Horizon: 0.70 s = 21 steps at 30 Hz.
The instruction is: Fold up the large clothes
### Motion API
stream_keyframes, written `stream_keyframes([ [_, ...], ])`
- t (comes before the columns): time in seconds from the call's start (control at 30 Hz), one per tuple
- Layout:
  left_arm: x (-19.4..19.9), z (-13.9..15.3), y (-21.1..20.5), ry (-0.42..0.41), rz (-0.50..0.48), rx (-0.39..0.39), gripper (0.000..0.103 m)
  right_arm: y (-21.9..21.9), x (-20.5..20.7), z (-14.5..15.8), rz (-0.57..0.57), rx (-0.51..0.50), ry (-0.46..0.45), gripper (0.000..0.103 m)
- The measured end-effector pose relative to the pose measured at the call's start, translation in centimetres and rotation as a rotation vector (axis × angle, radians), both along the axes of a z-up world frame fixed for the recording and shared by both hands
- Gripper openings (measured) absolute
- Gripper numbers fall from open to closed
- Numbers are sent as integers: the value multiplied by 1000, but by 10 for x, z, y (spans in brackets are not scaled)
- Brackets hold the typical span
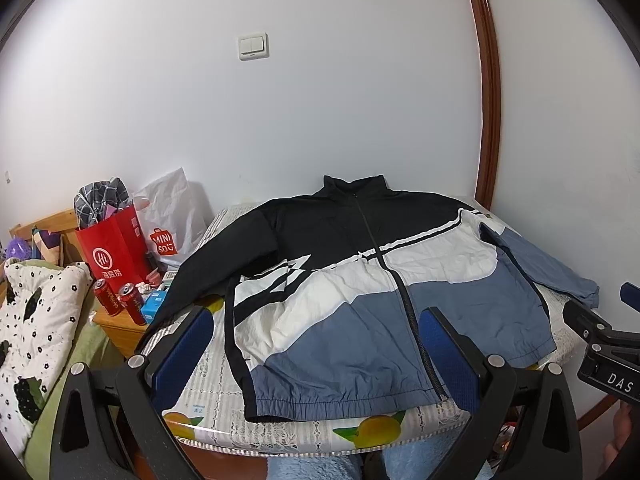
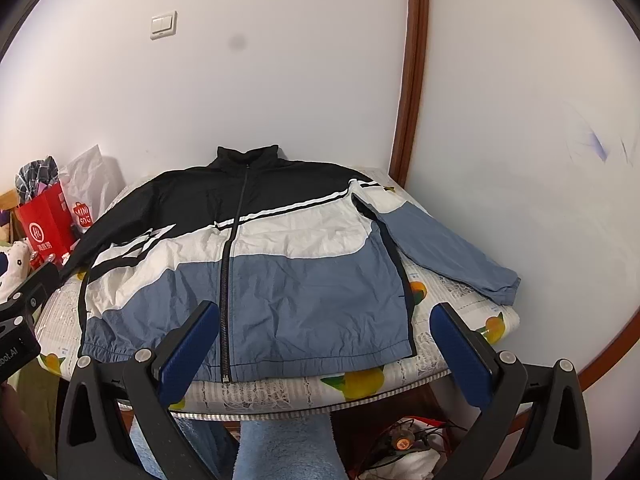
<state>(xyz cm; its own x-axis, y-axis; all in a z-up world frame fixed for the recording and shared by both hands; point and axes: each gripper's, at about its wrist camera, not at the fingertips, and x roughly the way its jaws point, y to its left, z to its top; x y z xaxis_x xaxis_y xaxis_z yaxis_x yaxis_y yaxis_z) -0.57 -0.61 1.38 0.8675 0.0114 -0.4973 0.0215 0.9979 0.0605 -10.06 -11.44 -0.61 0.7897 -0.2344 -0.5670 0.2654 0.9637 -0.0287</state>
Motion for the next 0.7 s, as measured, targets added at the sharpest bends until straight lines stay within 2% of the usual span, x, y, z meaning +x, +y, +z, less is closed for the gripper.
stream_keyframes([
  [0.7,-2,-5,8,0,19,-4,103,-5,0,-2,-26,-17,8,103],
])
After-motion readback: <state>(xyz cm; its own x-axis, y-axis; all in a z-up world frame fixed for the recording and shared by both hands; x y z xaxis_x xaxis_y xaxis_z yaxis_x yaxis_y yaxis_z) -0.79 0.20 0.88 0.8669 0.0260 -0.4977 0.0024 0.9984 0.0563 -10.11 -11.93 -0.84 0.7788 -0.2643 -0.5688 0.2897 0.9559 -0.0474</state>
